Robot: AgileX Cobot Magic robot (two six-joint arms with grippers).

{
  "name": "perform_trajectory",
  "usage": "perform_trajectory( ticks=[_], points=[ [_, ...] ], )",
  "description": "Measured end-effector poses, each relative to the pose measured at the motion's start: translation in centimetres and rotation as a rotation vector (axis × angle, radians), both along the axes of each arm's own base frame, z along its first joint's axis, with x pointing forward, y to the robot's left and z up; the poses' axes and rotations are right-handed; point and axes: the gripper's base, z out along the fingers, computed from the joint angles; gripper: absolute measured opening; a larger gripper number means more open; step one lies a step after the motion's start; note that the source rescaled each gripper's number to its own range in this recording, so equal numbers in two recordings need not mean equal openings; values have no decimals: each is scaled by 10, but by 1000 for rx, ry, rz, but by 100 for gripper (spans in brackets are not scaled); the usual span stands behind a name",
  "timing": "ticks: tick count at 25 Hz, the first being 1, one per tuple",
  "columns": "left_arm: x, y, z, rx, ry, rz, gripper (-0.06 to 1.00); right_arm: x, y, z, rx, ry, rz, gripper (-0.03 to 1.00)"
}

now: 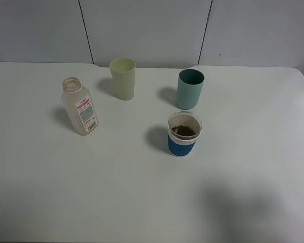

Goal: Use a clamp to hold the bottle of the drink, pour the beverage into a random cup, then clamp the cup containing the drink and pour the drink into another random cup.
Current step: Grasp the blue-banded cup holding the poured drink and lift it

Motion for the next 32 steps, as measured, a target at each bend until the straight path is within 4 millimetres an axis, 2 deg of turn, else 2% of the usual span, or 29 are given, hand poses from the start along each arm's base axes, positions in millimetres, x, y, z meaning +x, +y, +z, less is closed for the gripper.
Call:
perform_trajectory(
  ticks=[2, 32],
  points=[
    [4, -2, -8, -9, 32, -22, 100, 0, 0, 0, 0, 0, 0, 100],
    [4, -3, -8, -9, 26, -32, 100, 0, 0, 0, 0, 0, 0, 100]
  ],
)
